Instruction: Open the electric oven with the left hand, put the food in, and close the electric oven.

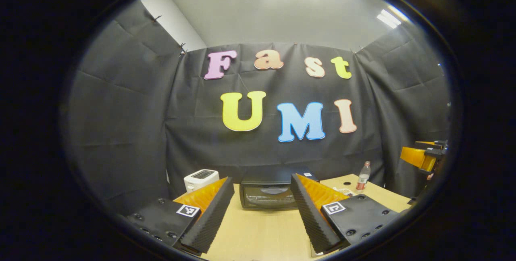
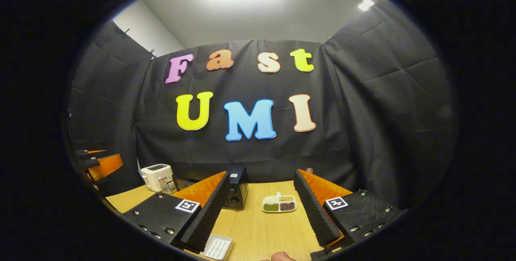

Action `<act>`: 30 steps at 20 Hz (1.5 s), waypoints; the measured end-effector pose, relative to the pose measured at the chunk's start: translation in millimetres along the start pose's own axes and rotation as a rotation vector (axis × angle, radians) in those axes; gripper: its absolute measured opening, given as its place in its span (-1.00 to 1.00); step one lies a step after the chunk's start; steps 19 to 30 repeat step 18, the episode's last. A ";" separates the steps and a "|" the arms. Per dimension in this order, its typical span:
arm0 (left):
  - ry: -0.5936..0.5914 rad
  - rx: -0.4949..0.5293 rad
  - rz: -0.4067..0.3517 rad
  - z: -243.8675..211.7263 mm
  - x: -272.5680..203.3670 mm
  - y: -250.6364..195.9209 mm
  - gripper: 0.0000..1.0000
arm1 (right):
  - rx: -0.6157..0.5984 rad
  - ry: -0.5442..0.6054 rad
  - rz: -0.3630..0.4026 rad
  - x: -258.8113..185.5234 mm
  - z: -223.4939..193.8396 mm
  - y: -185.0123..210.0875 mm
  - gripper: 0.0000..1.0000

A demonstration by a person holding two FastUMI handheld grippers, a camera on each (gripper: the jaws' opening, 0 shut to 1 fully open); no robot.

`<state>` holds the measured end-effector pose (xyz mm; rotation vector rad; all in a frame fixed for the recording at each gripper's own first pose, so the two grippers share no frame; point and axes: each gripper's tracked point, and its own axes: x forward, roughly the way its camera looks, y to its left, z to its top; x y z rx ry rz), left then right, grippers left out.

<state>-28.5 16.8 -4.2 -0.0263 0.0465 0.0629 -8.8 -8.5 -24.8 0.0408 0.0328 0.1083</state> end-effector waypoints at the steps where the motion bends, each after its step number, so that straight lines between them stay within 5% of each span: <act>1: 0.001 -0.006 -0.002 1.5 1.1 2.2 1.00 | -0.005 0.000 0.008 -0.9 0.5 1.8 0.94; 2: 0.007 -0.005 -0.001 -0.4 3.1 3.5 0.80 | -0.011 -0.001 0.010 -1.6 1.7 4.6 0.94; 4: 0.008 0.001 0.003 0.0 6.8 7.3 1.00 | -0.021 -0.003 0.009 -1.5 3.2 5.4 0.94; 30: -0.026 0.013 -0.001 12.0 12.7 -0.3 0.99 | -0.034 -0.007 0.015 4.2 6.0 6.9 0.94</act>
